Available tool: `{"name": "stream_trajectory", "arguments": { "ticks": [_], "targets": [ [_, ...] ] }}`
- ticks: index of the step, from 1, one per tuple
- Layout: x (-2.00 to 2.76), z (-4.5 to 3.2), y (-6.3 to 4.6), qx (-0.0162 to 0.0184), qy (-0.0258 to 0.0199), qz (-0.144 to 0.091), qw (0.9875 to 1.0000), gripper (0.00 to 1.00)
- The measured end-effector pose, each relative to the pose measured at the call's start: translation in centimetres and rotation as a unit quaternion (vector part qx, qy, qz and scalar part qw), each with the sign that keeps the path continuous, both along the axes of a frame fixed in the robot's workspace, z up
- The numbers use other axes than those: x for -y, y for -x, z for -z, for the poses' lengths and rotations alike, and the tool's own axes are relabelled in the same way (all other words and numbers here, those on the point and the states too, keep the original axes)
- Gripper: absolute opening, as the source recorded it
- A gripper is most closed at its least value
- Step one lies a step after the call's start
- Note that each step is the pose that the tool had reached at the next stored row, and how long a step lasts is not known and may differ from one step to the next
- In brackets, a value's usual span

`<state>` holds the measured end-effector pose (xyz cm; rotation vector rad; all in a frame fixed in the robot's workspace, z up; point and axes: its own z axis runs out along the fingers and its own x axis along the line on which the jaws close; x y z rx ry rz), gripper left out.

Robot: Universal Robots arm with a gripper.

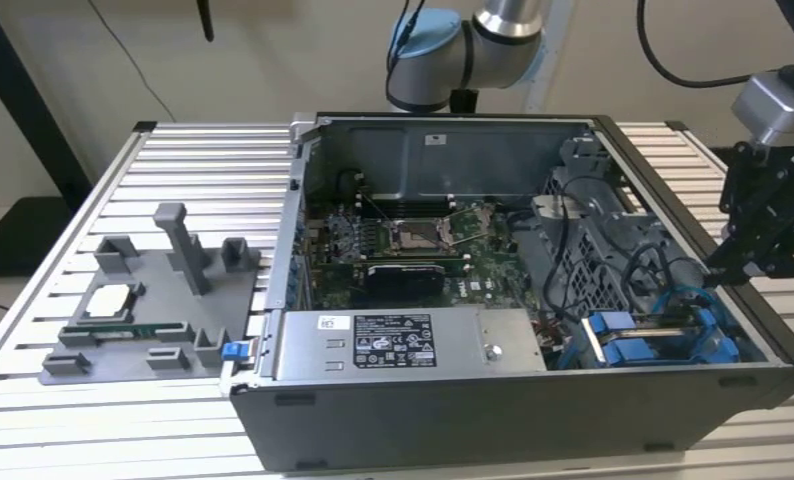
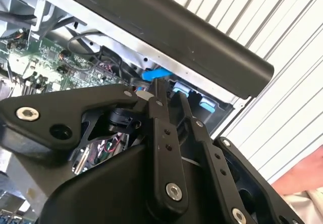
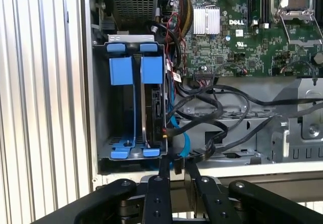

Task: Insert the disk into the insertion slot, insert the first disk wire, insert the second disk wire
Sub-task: 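Insert the second disk wire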

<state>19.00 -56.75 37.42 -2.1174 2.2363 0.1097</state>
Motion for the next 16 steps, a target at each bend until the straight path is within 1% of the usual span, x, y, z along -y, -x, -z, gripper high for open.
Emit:
{"name": "stream_trajectory", "arguments": {
  "ticks": [3, 10, 12, 14, 16],
  "targets": [
    [0.01, 0.10, -0.08, -0.0001, -0.0001, -0.002, 1.0000, 1.00],
    [0.01, 0.68, -0.09, -0.0009, -0.0012, -0.006, 1.0000, 1.00],
    [0.01, 0.75, -0.10, -0.0013, -0.0023, -0.007, 1.0000, 1.00],
    [0.01, 0.77, -0.10, -0.0030, -0.0041, -0.009, 0.9999, 1.00],
    [0.02, 0.77, -0.09, -0.0037, -0.0063, -0.010, 0.9999, 1.00]
  ]
}}
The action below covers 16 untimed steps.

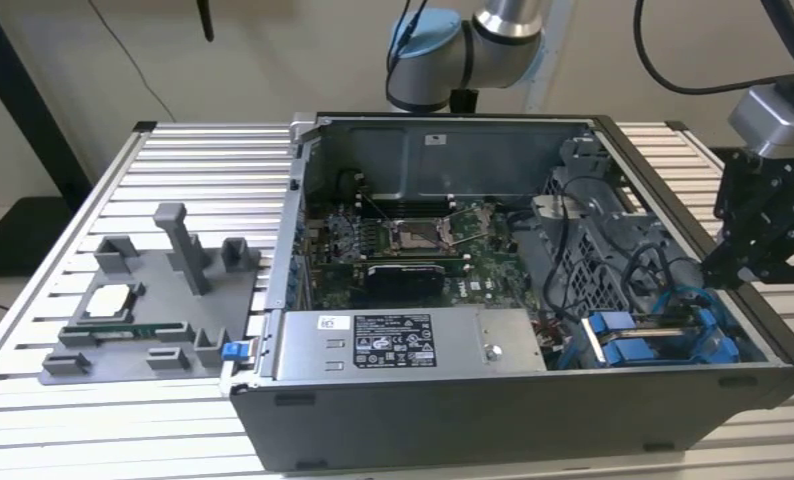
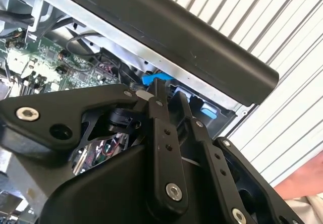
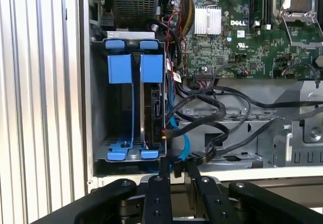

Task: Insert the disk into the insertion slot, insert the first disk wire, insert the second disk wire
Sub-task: 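Insert the second disk wire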

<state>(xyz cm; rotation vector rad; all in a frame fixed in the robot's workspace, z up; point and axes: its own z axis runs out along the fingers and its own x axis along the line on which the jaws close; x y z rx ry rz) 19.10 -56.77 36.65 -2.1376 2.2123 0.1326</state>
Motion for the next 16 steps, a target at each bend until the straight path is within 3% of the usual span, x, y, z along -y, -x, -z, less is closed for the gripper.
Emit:
{"name": "stream_trajectory", "arguments": {
  "ticks": [6, 13, 14, 16],
  "targets": [
    [0.36, 0.06, -0.01, -0.0009, -0.0076, -0.002, 1.0000, 1.00],
    [0.39, 0.27, 0.00, -0.0010, -0.0159, -0.002, 0.9999, 1.00],
    [0.38, 0.28, 0.00, -0.0010, -0.0166, -0.002, 0.9999, 0.00],
    [0.39, 0.29, 0.00, -0.0010, -0.0177, -0.002, 0.9998, 0.00]
  ]
}}
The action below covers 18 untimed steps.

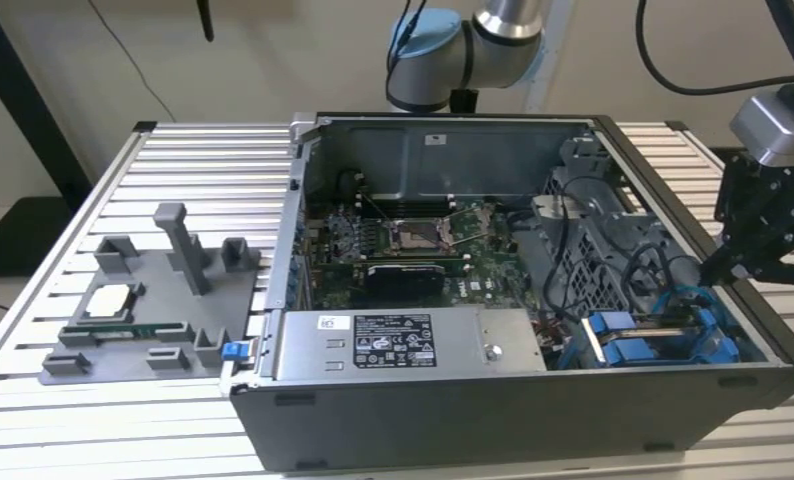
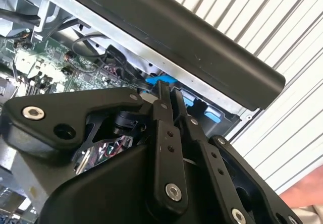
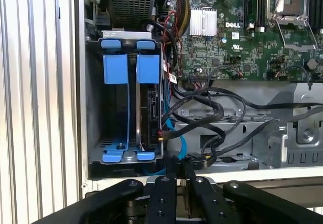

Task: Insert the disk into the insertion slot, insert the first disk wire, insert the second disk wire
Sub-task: 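Insert the second disk wire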

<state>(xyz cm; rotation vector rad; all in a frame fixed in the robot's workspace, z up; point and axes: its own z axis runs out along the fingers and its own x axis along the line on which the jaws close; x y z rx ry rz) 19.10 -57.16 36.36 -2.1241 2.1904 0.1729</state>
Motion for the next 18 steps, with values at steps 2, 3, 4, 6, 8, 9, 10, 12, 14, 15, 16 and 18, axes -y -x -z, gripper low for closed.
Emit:
{"name": "stream_trajectory", "arguments": {
  "ticks": [2, 3, 4, 6, 8, 9, 10, 12, 14, 15, 16, 18],
  "targets": [
    [0.00, 0.00, 0.0, 0.0000, -0.0010, 0.000, 1.0000, 0.00],
    [0.00, 0.00, 0.0, 0.0000, -0.0013, 0.000, 1.0000, 0.00],
    [0.00, 0.01, 0.0, 0.0000, -0.0015, 0.000, 1.0000, 0.00],
    [0.01, -0.04, 0.0, 0.0000, -0.0016, 0.000, 1.0000, 0.00],
    [0.01, -0.31, 0.0, 0.0000, -0.0017, 0.000, 1.0000, 0.00],
    [0.01, -0.54, 0.1, 0.0000, -0.0017, 0.000, 1.0000, 0.00],
    [0.00, -0.86, 0.2, 0.0000, -0.0016, 0.000, 1.0000, 0.00],
    [0.00, -1.48, 0.5, 0.0000, -0.0017, 0.000, 1.0000, 0.00],
    [-0.01, -1.81, 1.1, 0.0001, -0.0017, 0.000, 1.0000, 0.00],
    [-0.01, -1.93, 1.4, 0.0003, -0.0018, 0.000, 1.0000, 0.00],
    [-0.01, -2.04, 1.7, 0.0006, -0.0017, 0.000, 1.0000, 0.00],
    [-0.02, -2.22, 2.4, 0.0009, -0.0017, 0.000, 1.0000, 0.00]
  ]
}}
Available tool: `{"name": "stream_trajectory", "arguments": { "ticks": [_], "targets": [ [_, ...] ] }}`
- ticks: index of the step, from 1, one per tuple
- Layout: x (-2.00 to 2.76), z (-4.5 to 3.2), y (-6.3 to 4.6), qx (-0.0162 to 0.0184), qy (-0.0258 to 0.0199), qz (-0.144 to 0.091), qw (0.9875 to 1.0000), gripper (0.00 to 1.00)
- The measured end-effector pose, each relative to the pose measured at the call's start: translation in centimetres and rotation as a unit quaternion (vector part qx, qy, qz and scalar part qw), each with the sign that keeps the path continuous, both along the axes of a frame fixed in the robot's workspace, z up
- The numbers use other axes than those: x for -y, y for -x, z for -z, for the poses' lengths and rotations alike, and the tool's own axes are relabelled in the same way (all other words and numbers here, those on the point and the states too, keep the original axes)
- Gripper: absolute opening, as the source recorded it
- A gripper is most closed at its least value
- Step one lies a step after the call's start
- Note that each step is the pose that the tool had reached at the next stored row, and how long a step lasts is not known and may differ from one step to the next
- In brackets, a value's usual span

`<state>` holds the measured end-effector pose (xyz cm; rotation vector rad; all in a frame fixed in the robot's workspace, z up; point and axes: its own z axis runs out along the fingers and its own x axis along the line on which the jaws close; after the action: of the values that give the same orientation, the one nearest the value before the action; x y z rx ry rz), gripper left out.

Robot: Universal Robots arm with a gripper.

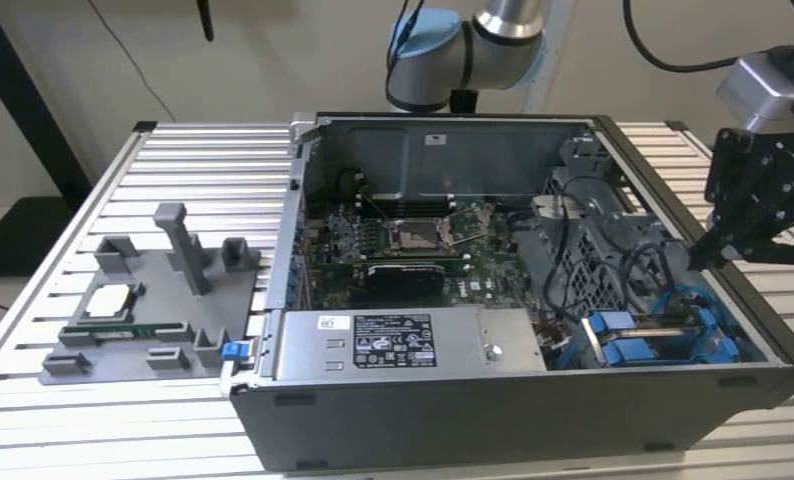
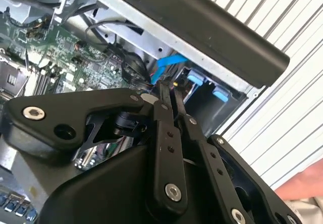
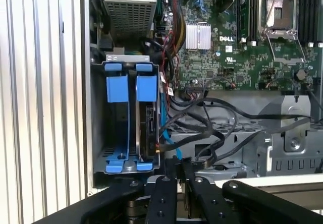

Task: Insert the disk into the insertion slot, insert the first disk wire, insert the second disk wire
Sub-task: 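Insert the second disk wire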

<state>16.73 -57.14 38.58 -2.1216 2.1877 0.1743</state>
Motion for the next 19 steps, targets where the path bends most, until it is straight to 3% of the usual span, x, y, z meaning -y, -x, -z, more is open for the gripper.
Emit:
{"name": "stream_trajectory", "arguments": {
  "ticks": [8, 13, 17, 19],
  "targets": [
    [0.03, -0.22, 3.4, 0.0029, 0.0000, 0.000, 1.0000, 0.00],
    [0.70, -0.14, 4.9, 0.0170, 0.0001, 0.000, 0.9999, 0.00],
    [1.51, 0.01, 5.6, 0.0260, 0.0000, 0.000, 0.9997, 0.00],
    [1.81, 0.05, 5.9, 0.0322, 0.0000, 0.000, 0.9995, 0.00]
  ]
}}
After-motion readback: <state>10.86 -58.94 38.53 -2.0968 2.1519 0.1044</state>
